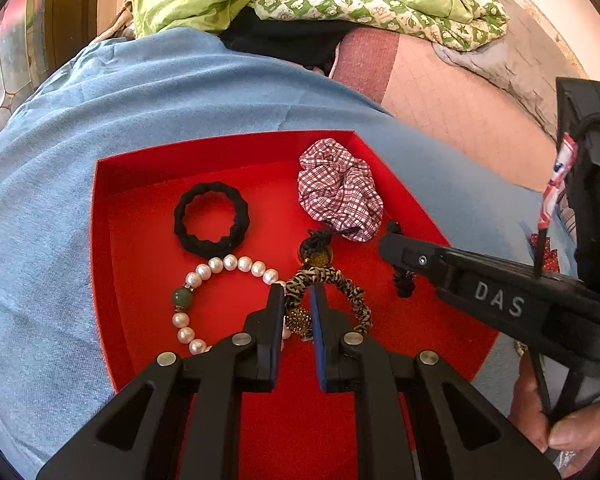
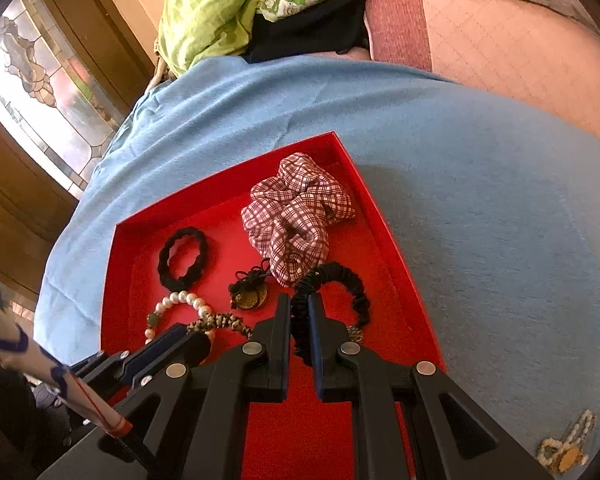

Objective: Organize jewelry
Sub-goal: 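Lower both bracelets into the red tray and open both grippers, then move both grippers back to the pearl necklace with gold pendants, then grasp the round pearl-centered pendant with the left gripper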

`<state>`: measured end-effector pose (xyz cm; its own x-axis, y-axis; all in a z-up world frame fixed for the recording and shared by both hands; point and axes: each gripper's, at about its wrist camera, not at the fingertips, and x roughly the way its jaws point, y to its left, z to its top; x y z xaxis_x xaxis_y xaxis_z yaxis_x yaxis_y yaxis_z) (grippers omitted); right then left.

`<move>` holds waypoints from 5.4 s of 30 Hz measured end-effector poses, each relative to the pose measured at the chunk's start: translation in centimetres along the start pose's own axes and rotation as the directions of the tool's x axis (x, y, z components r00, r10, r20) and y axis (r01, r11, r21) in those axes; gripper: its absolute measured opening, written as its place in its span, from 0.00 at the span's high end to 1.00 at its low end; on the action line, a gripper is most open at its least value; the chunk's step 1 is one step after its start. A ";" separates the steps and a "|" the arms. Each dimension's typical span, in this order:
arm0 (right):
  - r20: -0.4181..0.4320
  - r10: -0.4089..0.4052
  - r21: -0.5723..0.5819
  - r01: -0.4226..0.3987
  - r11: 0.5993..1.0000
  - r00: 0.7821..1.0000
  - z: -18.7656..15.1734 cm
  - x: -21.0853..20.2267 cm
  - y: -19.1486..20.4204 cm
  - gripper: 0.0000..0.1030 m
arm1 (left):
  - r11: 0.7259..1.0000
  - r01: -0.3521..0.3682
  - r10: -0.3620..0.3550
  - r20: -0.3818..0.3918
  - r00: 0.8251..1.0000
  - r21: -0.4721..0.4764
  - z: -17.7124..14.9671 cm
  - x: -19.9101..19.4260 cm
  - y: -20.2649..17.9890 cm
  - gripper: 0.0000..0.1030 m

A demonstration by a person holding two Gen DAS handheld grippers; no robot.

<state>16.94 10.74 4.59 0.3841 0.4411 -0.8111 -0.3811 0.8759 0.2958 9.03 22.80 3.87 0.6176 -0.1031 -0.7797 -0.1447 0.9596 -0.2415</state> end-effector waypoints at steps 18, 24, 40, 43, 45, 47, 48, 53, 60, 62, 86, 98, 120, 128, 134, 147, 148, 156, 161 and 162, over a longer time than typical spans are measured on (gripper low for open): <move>0.005 0.037 0.041 -0.037 0.998 0.999 0.5 0.3 -0.6 0.84 | 1.000 -0.026 0.026 -0.003 1.000 0.009 0.1 0.0 -0.2 0.81; 0.024 0.052 0.042 -0.053 0.998 0.998 0.4 -0.8 -0.5 0.84 | 1.000 -0.030 0.030 0.012 0.999 0.007 0.2 -0.4 -0.2 0.79; 0.077 0.060 0.084 -0.067 0.994 0.995 -3.0 -6.8 -2.8 0.83 | 0.998 -0.064 0.062 0.088 0.994 0.019 0.3 -2.2 -1.6 0.66; 0.075 0.042 0.082 -0.049 0.995 0.996 -4.3 -8.1 -3.6 0.84 | 0.998 -0.066 0.063 0.119 0.991 0.021 0.1 -3.0 -2.2 0.66; 0.076 0.042 0.084 -0.048 0.995 0.996 -5.3 -9.3 -4.6 0.84 | 0.998 -0.063 0.059 0.145 0.988 0.023 -0.2 -3.8 -2.9 0.66; 0.079 0.023 0.080 -0.029 0.996 0.997 -6.4 -10.6 -5.6 0.84 | 0.997 -0.060 0.052 0.167 0.985 0.044 -0.7 -4.4 -3.8 0.66; 0.085 0.013 0.082 -0.021 0.996 0.996 -7.1 -11.5 -6.4 0.84 | 0.997 -0.058 0.047 0.177 0.983 0.058 -0.9 -4.7 -4.4 0.66; 0.138 -0.034 0.159 0.012 0.987 0.990 -10.6 -15.5 -10.9 0.84 | 0.986 -0.053 0.019 0.208 0.978 0.159 -2.5 -5.6 -8.1 0.62; 0.183 -0.121 0.344 0.052 0.937 0.976 -14.0 -18.2 -17.8 0.84 | 0.962 0.035 -0.072 0.127 0.989 0.271 -6.3 -5.4 -13.0 0.60; 0.174 -0.118 0.392 0.041 0.919 0.978 -14.4 -18.3 -19.6 0.84 | 0.951 0.075 -0.102 0.076 0.992 0.299 -8.0 -5.1 -14.5 0.59; 0.064 -0.074 0.376 0.044 0.926 0.995 -15.0 -15.4 -23.3 0.82 | 0.888 0.096 -0.085 -0.045 0.995 0.450 -14.7 -0.8 -20.8 0.35; 0.061 -0.141 0.322 0.114 0.940 0.988 -14.4 -14.9 -22.3 0.88 | 0.902 0.137 -0.122 -0.062 0.991 0.410 -13.8 -1.0 -20.6 0.35; 0.224 -0.105 0.347 0.022 0.938 0.969 -13.7 -19.7 -22.8 0.88 | 0.906 0.097 -0.077 -0.066 0.995 0.412 -11.5 3.0 -26.5 0.81; 0.225 -0.073 0.317 -0.002 0.948 0.972 -13.8 -19.6 -21.8 0.88 | 0.891 0.119 -0.116 -0.035 0.993 0.437 -12.2 -1.6 -23.1 0.81; 0.221 -0.060 0.291 -0.007 0.957 0.973 -14.2 -19.2 -20.7 0.88 | 0.912 0.081 -0.128 0.093 0.987 0.401 -10.8 -4.9 -20.6 0.81; 0.222 -0.047 0.272 -0.016 0.962 0.974 -13.7 -18.2 -20.1 0.88 | 0.929 0.085 -0.156 0.170 0.973 0.361 -8.1 -5.7 -17.6 0.81; 0.220 -0.042 0.274 -0.021 0.962 0.975 -13.6 -18.1 -20.1 0.88 | 0.929 0.084 -0.156 0.174 0.972 0.360 -8.0 -5.6 -17.6 0.81; 0.212 -0.032 0.281 -0.030 0.959 0.977 -13.6 -17.7 -20.3 0.88 | 0.931 0.083 -0.161 0.197 0.967 0.355 -7.1 -6.1 -17.0 0.81; 0.208 -0.034 0.282 -0.026 0.959 0.977 -13.6 -17.6 -20.3 0.88 | 0.935 0.079 -0.156 0.201 0.967 0.345 -6.8 -6.3 -16.5 0.81; 0.208 -0.035 0.282 -0.025 0.959 0.977 -13.6 -17.6 -20.3 0.88 | 0.936 0.076 -0.153 0.202 0.967 0.344 -6.8 -6.2 -16.5 0.81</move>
<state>6.48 -17.42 6.01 0.5639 0.4407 -0.6984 -0.1384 0.8842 0.4462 2.27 5.84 8.76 0.7759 -0.1939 -0.6003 0.1779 0.9802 -0.0867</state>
